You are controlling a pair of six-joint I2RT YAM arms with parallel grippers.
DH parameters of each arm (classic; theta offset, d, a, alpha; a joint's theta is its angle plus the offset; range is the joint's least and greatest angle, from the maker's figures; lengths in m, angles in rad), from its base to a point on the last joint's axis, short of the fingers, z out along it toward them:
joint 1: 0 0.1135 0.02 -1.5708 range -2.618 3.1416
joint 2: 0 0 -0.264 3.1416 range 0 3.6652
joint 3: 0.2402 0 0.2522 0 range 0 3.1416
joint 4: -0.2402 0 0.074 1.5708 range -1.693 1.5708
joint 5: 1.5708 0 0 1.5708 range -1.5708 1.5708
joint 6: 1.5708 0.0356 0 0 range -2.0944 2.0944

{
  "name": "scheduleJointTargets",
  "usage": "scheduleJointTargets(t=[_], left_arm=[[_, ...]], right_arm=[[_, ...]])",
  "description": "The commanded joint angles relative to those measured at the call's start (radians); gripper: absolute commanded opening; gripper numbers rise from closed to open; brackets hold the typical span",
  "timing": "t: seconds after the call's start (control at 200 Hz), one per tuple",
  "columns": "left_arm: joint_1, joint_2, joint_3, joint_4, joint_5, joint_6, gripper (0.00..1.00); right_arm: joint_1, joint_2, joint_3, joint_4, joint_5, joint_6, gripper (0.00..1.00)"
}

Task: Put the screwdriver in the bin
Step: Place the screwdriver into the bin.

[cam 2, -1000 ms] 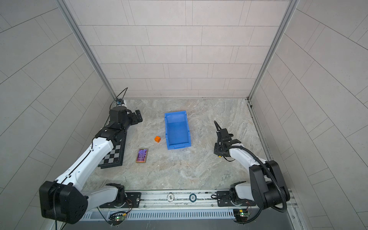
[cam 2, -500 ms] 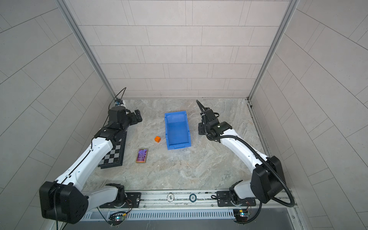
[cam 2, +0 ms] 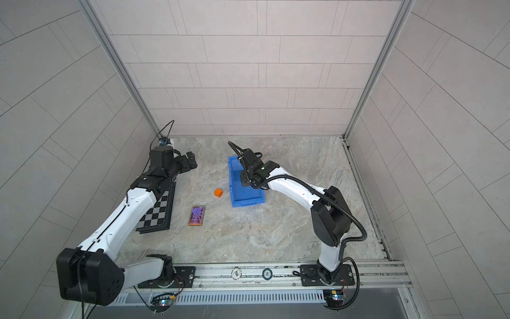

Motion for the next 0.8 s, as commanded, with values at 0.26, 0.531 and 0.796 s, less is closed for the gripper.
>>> scheduleJointTargets(t=[0.26,0.531,0.796], left_arm=[[0.039,-0.012,0.031,-0.009,0.030,-0.021,0.99],[0.039,-0.016,0.033,-0.015,0.025,-0.019,0.99],[0.039,-0.008,0.038,-0.024,0.022,-0.013,0.99]], right_arm=[[0.044,0.046,-0.026,0.010,0.002,0.024,0.28],[0.050,0.104,-0.022,-0.016,0.004,-0.025,0.29],[0.050,0.170,0.021,-0.048,0.021,-0.052,0.29]])
